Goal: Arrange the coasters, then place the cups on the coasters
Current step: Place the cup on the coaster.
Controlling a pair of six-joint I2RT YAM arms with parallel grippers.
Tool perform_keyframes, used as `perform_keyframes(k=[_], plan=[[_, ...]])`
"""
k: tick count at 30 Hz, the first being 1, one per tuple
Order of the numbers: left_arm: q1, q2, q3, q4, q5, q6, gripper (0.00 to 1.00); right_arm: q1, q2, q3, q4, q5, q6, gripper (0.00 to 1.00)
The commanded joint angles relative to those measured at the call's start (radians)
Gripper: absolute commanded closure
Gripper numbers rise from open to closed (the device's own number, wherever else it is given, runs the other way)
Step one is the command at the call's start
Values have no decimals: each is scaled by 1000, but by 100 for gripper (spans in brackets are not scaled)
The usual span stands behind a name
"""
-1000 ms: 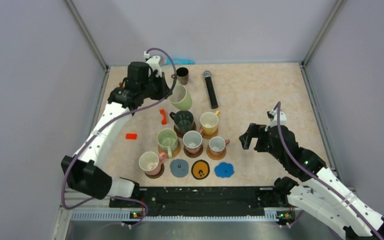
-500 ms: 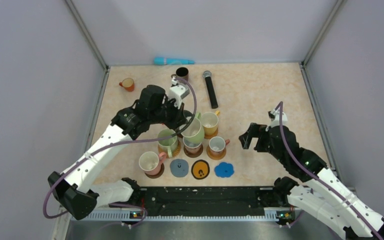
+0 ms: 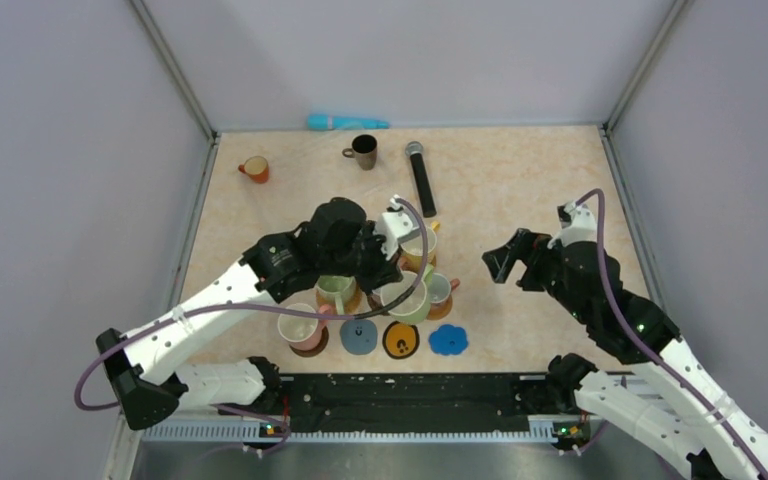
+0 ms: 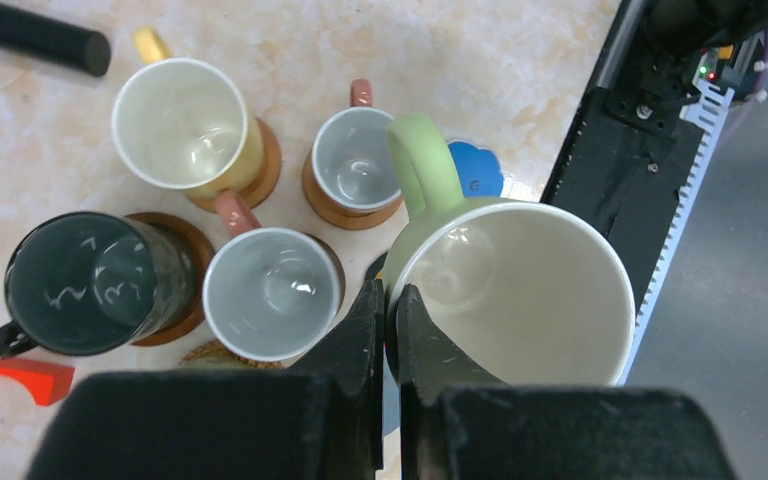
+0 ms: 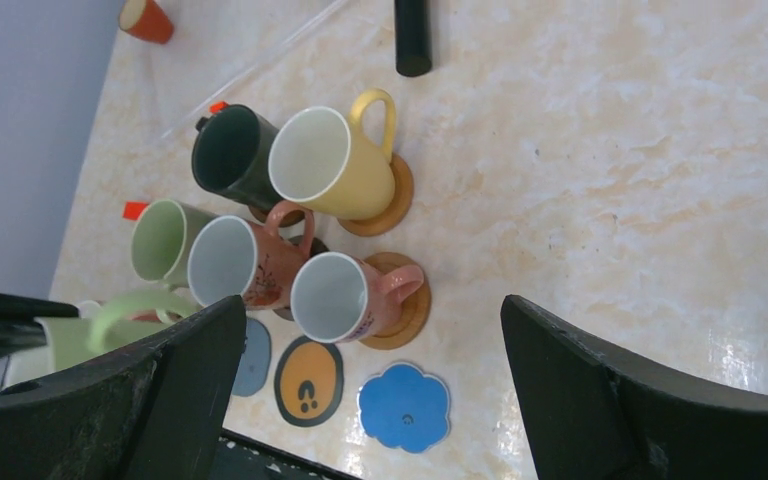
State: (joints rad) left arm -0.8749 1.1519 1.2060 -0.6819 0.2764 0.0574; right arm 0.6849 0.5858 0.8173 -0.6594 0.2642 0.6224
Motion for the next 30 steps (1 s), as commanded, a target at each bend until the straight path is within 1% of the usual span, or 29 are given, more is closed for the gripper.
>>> perform_keyframes(k=[1,8,11,14,23,30], plan=[[-86,37,72,78,-35,22,100,-1,6,80,-2,25,8,3],[-237,167,133,121,-60,23,100,-1,-6,115,-15,52,8,3],[-271,222,145,148,-61,32,100,-1,-22,125,-21,70,9,3],[-291,279,156,171,-28,40,100,-1,-48,129,-23,85,11,3],[-319,422,194,201,-6,105,100,-1,-90,131,-31,96,15,3],[-319,487,202,210,-23,166,100,-1,-107,122,-38,100,13,3]])
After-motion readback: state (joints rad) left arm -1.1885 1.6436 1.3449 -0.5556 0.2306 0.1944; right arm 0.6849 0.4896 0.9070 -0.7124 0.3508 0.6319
